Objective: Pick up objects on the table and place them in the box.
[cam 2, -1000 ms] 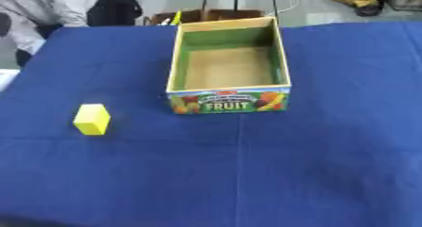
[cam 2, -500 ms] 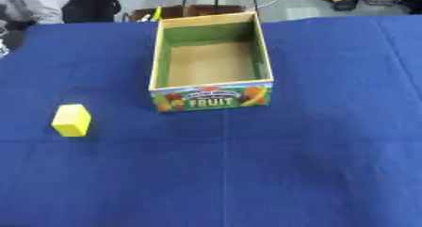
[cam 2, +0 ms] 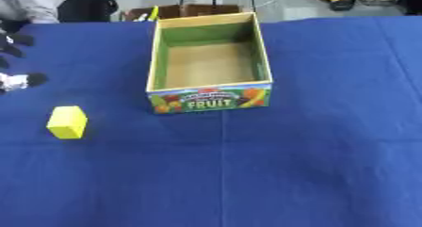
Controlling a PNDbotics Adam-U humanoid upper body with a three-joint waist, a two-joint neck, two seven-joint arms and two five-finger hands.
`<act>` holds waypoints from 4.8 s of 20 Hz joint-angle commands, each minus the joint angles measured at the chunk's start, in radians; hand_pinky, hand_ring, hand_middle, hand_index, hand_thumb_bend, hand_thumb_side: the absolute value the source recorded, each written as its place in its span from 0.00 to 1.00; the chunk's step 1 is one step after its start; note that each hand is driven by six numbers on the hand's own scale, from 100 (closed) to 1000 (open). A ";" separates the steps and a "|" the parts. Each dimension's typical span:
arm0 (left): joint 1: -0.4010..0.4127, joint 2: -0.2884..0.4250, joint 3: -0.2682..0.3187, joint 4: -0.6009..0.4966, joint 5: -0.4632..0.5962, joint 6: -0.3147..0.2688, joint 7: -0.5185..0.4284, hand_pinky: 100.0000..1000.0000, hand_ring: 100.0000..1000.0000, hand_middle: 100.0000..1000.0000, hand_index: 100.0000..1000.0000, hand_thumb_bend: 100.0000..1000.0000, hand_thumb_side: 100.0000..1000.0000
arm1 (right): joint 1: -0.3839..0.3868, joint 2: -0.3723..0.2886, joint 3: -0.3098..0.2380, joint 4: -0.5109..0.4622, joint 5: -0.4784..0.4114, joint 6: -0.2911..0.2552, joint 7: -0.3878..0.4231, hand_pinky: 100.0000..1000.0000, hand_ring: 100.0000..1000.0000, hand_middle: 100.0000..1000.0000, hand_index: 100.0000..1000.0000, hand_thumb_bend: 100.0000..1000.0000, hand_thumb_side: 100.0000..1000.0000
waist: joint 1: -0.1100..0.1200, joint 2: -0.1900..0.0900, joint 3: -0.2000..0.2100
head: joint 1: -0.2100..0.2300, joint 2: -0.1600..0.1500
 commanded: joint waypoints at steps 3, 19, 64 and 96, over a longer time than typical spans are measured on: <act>-0.028 0.060 -0.012 0.055 -0.065 -0.018 -0.131 0.75 0.87 0.91 1.00 0.73 0.61 | -0.001 -0.025 0.002 -0.015 0.007 -0.010 -0.002 0.66 0.79 0.56 0.73 0.00 0.68 | -0.005 -0.011 -0.002 | 0.006 -0.018; -0.063 0.055 -0.079 0.197 -0.168 -0.193 -0.141 0.74 0.85 0.93 1.00 0.69 0.49 | 0.002 -0.021 0.006 -0.015 0.008 -0.006 0.004 0.66 0.79 0.56 0.73 0.00 0.68 | -0.004 -0.015 -0.008 | -0.003 -0.060; -0.157 -0.041 -0.198 0.365 -0.197 -0.295 -0.141 0.65 0.73 0.79 0.90 0.58 0.47 | -0.006 -0.016 0.016 -0.015 0.020 -0.005 0.032 0.67 0.79 0.56 0.72 0.00 0.69 | 0.017 0.016 -0.034 | 0.008 -0.081; -0.183 -0.011 -0.151 0.285 -0.295 -0.221 -0.141 0.51 0.61 0.63 0.78 0.00 0.69 | 0.002 -0.016 0.010 -0.015 0.011 0.005 0.030 0.67 0.79 0.56 0.72 0.00 0.69 | 0.021 -0.011 -0.027 | -0.001 -0.080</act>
